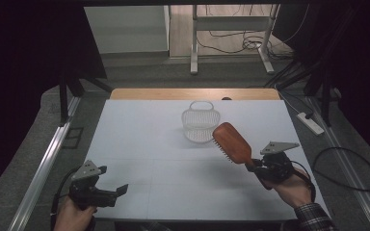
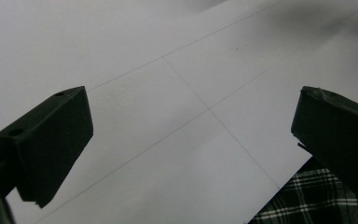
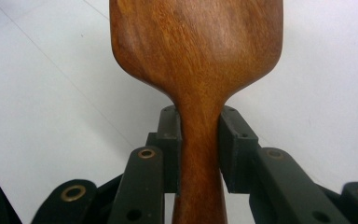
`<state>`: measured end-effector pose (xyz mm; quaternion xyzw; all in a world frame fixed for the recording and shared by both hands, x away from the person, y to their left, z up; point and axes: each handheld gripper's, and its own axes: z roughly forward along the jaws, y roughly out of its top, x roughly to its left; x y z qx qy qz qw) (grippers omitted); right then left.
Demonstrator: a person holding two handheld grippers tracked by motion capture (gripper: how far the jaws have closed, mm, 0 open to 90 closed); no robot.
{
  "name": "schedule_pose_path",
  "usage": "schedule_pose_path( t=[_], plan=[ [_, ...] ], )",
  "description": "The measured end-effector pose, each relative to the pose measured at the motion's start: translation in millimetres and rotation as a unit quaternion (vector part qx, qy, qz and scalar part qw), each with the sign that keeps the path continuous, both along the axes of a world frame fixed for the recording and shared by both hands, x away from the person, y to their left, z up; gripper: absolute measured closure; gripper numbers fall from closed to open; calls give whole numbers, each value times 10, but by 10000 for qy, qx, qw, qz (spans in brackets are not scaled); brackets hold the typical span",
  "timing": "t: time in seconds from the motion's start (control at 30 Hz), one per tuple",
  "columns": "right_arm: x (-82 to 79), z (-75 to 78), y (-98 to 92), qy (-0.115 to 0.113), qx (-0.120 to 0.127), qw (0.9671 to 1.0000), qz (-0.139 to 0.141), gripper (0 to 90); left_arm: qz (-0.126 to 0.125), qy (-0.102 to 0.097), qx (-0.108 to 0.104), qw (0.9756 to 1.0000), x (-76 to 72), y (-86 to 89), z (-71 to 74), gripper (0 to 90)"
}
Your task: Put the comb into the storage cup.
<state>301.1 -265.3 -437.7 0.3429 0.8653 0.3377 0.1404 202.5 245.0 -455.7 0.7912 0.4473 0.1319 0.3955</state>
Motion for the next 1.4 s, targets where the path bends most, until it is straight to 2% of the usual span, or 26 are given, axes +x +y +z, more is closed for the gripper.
schedule_pose_path(
  t=[0.2,0.4,0.73,0.83,1.23,1.4],
  plan=[
    [-23,51,86,-62,85,9999,27,723,-94,132,-11,9999,105,-105,26,0],
    [-47,78,156,-187,100,9997,84,722,-253,147,-20,9996,194,-215,75,0],
    [-78,106,288,-286,142,9993,180,722,-405,211,-241,9987,348,-364,159,0],
    [-86,110,333,-298,161,9992,228,722,-408,217,-251,9986,403,-425,184,0],
    [-105,119,534,-361,210,9982,424,722,-712,236,-293,9968,588,-646,215,0],
    [-112,115,624,-352,242,9980,463,722,-841,310,-479,9948,684,-706,232,0]
  ],
)
